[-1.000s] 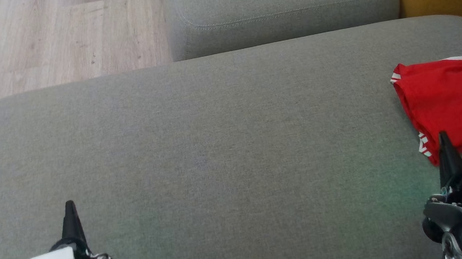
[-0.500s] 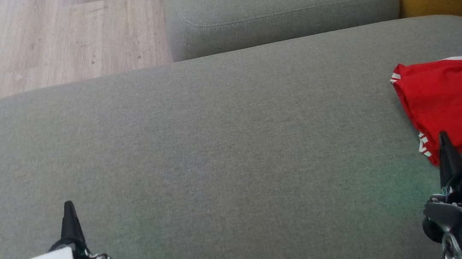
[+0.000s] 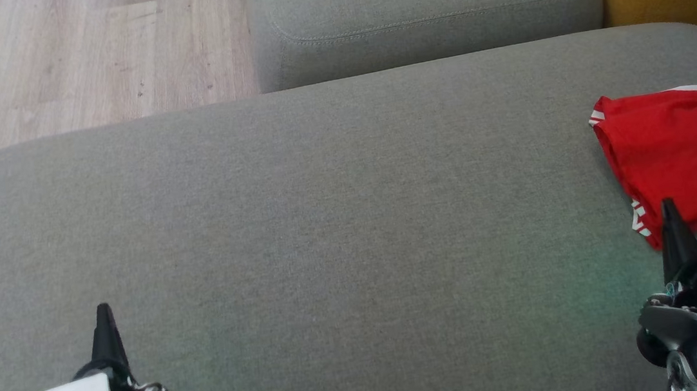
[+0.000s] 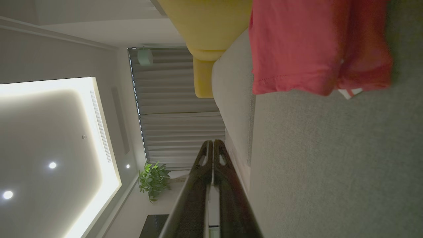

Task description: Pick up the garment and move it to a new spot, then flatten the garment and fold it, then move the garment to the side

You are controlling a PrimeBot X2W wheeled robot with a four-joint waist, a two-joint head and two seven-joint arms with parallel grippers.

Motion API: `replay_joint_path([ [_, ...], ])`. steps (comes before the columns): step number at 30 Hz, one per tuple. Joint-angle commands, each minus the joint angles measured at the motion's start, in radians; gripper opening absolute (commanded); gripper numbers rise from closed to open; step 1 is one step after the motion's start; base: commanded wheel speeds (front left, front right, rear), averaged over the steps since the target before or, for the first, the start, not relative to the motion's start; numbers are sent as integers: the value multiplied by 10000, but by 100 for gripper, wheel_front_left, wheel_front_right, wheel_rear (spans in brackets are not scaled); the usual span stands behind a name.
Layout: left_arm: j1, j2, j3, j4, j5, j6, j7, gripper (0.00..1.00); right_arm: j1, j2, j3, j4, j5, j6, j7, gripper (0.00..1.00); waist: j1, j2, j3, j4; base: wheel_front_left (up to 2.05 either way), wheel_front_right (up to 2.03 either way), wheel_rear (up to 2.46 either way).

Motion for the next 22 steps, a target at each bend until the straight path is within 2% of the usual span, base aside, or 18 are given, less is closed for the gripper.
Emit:
replay_joint_path([
  [1,-500,77,350,-281,82,-65,53,0,-470,-26,179,-322,25,-7,59,0,0,0,0,0,0,0,0],
  [22,-505,34,410,-278,132,-65,102,0,-473,-5,148,-321,0,-7,83,0,0,0,0,0,0,0,0],
])
